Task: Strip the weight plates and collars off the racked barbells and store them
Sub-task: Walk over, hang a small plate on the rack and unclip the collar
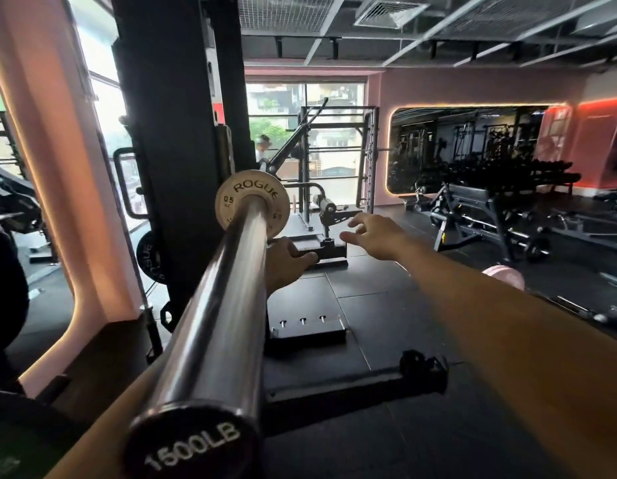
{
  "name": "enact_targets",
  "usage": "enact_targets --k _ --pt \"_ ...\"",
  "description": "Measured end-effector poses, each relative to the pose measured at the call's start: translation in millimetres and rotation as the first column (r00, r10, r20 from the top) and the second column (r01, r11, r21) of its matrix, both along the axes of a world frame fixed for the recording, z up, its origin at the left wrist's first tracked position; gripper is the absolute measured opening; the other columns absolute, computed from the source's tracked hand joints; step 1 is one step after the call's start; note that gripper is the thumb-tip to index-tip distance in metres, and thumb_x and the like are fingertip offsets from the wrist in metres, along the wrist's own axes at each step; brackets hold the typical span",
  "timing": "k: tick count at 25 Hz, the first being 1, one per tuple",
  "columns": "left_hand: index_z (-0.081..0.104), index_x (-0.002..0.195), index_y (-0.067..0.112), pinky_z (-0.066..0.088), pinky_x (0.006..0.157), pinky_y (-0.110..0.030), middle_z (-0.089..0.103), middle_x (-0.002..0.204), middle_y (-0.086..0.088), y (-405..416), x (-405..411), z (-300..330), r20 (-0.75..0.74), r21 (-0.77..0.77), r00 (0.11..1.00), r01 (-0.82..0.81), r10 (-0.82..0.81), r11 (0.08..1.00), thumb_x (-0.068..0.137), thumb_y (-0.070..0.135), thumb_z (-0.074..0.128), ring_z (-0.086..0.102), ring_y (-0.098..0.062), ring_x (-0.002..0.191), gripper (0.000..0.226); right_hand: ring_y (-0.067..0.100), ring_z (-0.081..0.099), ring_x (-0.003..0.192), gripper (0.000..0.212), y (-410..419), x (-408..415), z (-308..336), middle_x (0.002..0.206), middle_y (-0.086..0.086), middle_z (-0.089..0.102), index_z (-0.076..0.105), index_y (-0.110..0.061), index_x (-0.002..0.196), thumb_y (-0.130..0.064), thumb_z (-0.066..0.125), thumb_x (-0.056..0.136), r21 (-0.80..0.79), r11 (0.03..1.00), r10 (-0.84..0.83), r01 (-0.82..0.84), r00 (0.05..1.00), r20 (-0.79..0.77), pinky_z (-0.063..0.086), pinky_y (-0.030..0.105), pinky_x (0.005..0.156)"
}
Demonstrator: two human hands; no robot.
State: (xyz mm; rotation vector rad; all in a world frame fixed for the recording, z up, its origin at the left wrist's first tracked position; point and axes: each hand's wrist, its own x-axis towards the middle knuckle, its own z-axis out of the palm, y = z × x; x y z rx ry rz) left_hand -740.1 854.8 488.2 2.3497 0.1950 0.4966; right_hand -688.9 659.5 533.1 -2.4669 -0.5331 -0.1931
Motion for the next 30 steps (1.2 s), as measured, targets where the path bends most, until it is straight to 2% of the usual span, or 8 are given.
enact_targets --k 7,10,14,18,21,25,28,30 --pt "0.062 0.103 0.018 0.047 0.083 -0.031 0.063 0.097 -0.001 -106.6 70.3 -22.2 -0.073 0.026 0.994 0.088 -0.086 0.996 0.079 0.048 0.072 0.059 -0.022 0.095 0.039 0.027 0.056 0.118 0.053 -118.3 57.8 -48.6 0.132 0.011 0.058 0.052 -0.018 0.132 -0.05 0.058 0.09 -0.051 0.995 -0.086 0.081 0.992 -0.097 0.044 0.034 0.099" --pt "0.061 0.103 0.019 0.045 0.079 -0.028 0.064 0.096 -0.002 -156.4 115.0 -50.2 -0.138 0.001 0.987 0.083 -0.082 0.997 0.079 0.04 0.072 0.057 -0.021 0.091 0.034 0.027 0.056 0.117 0.054 -161.3 102.6 -88.7 0.135 0.01 0.056 0.051 -0.02 0.133 -0.051 0.059 0.089 -0.092 0.992 -0.098 0.082 0.978 -0.183 0.046 0.036 0.099" --pt "0.058 0.089 0.027 0.046 0.07 -0.028 0.069 0.09 -0.007 -215.8 186.2 -112.9 -0.281 -0.027 0.952 0.121 -0.124 0.992 0.074 0.036 0.072 0.058 -0.021 0.075 0.023 0.027 0.051 0.124 0.05 -213.8 163.1 -160.4 0.137 0.011 0.054 0.05 -0.015 0.135 -0.042 0.058 0.093 -0.16 0.984 -0.117 0.075 0.954 -0.276 0.04 0.031 0.1" --pt "0.061 0.104 0.027 0.041 0.072 -0.024 0.06 0.087 0.004 -257.6 235.1 -189.5 -0.424 0.057 0.897 0.164 -0.125 0.985 0.075 0.04 0.07 0.056 -0.019 0.082 0.033 0.027 0.052 0.125 0.047 -255.2 213.1 -246.5 0.138 0.008 0.055 0.05 -0.02 0.134 -0.043 0.054 0.094 -0.242 0.967 -0.162 0.074 0.916 -0.367 0.042 0.037 0.104" --pt "0.061 0.112 0.028 0.05 0.082 -0.028 0.066 0.105 0.003 -279.3 258.1 -263.6 -0.555 0.052 0.818 0.215 -0.151 0.975 0.071 0.037 0.071 0.061 -0.02 0.095 0.044 0.027 0.051 0.126 0.045 -271.8 232.0 -315.6 0.14 0.007 0.053 0.048 -0.022 0.138 -0.04 0.051 0.096 -0.278 0.959 -0.173 0.047 0.877 -0.448 0.042 0.037 0.103" --pt "0.055 0.127 0.034 0.048 0.097 -0.038 0.049 0.122 -0.001 -287.9 265.1 -350.4 -0.693 0.154 0.71 0.312 -0.123 0.938 0.071 0.046 0.074 0.056 -0.024 0.111 0.06 0.026 0.05 0.127 0.049 -268.8 242.1 -391.2 0.142 0.005 0.05 0.041 -0.027 0.143 -0.039 0.051 0.096 -0.291 0.957 -0.163 -0.007 0.816 -0.555 0.042 0.04 0.103" --pt "0.061 0.121 0.028 0.05 0.089 -0.04 0.046 0.116 -0.003 -287.1 260.2 -389.5 -0.643 0.24 0.761 0.304 -0.083 0.922 0.08 0.043 0.073 0.058 -0.03 0.106 0.044 0.03 0.044 0.132 0.056 -260.1 242.5 -422.2 0.149 0.008 0.043 0.025 -0.034 0.15 -0.034 0.046 0.099 -0.278 0.96 -0.138 -0.042 0.792 -0.595 0.039 0.042 0.105" --pt "0.065 0.113 0.022 0.048 0.083 -0.038 0.045 0.106 -0.005 -287.0 259.2 -401.0 -0.565 0.2 0.821 0.236 -0.085 0.951 0.085 0.032 0.072 0.059 -0.034 0.101 0.031 0.032 0.041 0.135 0.059 -256.4 242.5 -431.7 0.153 0.009 0.037 0.014 -0.039 0.152 -0.031 0.043 0.101 -0.276 0.96 -0.133 -0.049 0.786 -0.604 0.036 0.043 0.105"
